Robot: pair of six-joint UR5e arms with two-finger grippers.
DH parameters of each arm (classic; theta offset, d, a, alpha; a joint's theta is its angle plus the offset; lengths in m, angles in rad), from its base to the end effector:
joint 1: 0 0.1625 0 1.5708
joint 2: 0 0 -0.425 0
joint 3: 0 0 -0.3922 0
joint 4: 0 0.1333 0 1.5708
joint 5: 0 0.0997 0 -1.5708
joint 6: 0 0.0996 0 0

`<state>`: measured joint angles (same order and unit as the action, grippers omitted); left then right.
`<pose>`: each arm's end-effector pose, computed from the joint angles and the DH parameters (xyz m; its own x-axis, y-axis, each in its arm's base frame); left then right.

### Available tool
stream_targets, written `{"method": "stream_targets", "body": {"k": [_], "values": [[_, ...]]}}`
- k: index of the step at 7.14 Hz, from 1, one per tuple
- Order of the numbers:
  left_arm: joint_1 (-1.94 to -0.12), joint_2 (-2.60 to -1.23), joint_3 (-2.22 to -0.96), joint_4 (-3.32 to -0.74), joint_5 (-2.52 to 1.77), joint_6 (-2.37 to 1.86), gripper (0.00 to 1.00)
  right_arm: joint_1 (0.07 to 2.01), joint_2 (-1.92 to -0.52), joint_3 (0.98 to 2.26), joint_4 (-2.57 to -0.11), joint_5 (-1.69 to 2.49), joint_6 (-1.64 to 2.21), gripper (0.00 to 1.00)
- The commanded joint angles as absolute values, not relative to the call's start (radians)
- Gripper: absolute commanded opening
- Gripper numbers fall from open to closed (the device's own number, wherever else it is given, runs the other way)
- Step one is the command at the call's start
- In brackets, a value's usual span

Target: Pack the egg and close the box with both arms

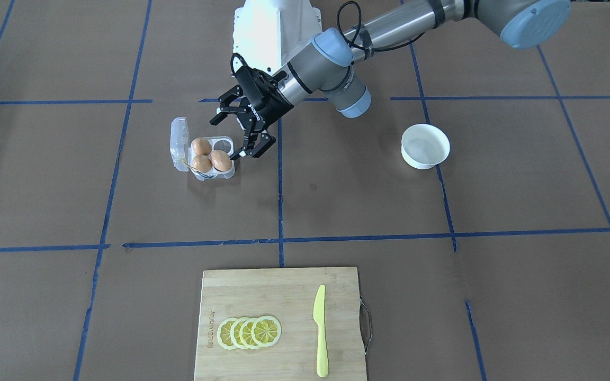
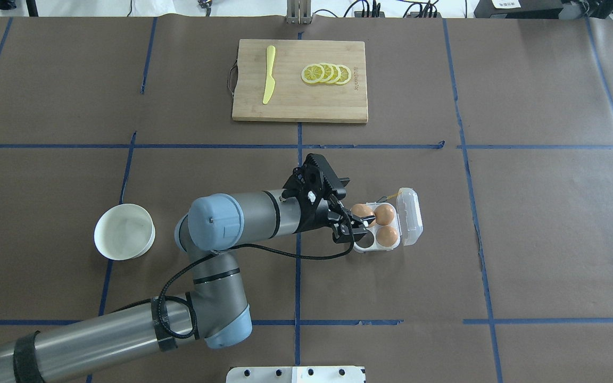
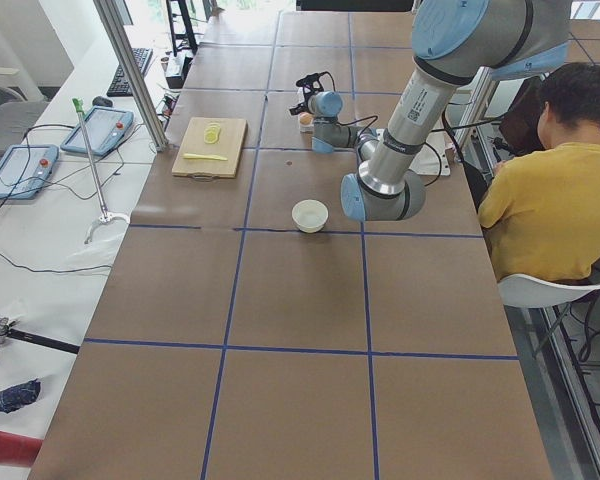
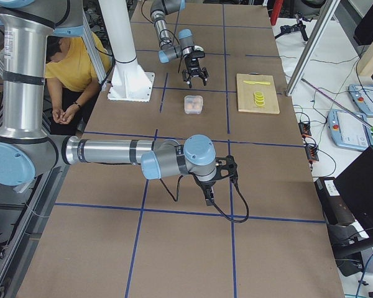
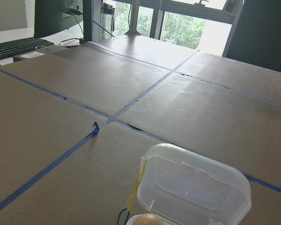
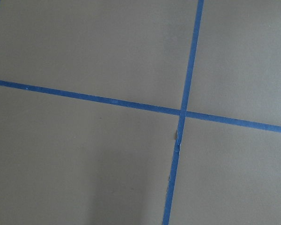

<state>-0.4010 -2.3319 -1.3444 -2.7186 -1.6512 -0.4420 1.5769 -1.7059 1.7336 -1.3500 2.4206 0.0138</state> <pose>0.6123 -0.3957 0.1602 0.2414 0.8763 -0.4170 0.2278 0.3665 0.9021 0.0612 -0.4472 0.6120 0.6611 -0.1673 0.7314 -0.0150 0.9717 0.2359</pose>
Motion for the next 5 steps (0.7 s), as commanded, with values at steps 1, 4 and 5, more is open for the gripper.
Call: {"method": "stream_targets", "body": {"k": [1, 4, 5], "values": [[-0.512, -2.249, -1.564, -2.335, -1.777, -0.445, 1.0, 1.577, -1.706, 1.733, -1.351, 2.421, 0.014, 1.0], [-0.742, -2.122, -1.776, -1.884, -1.908, -0.407, 1.0, 1.577, -1.704, 1.723, -1.35, 2.419, 0.012, 1.0], [-0.835, -2.1, -1.811, -1.788, -1.913, -0.407, 1.0, 1.577, -1.703, 1.721, -1.35, 2.419, 0.014, 1.0]]}}
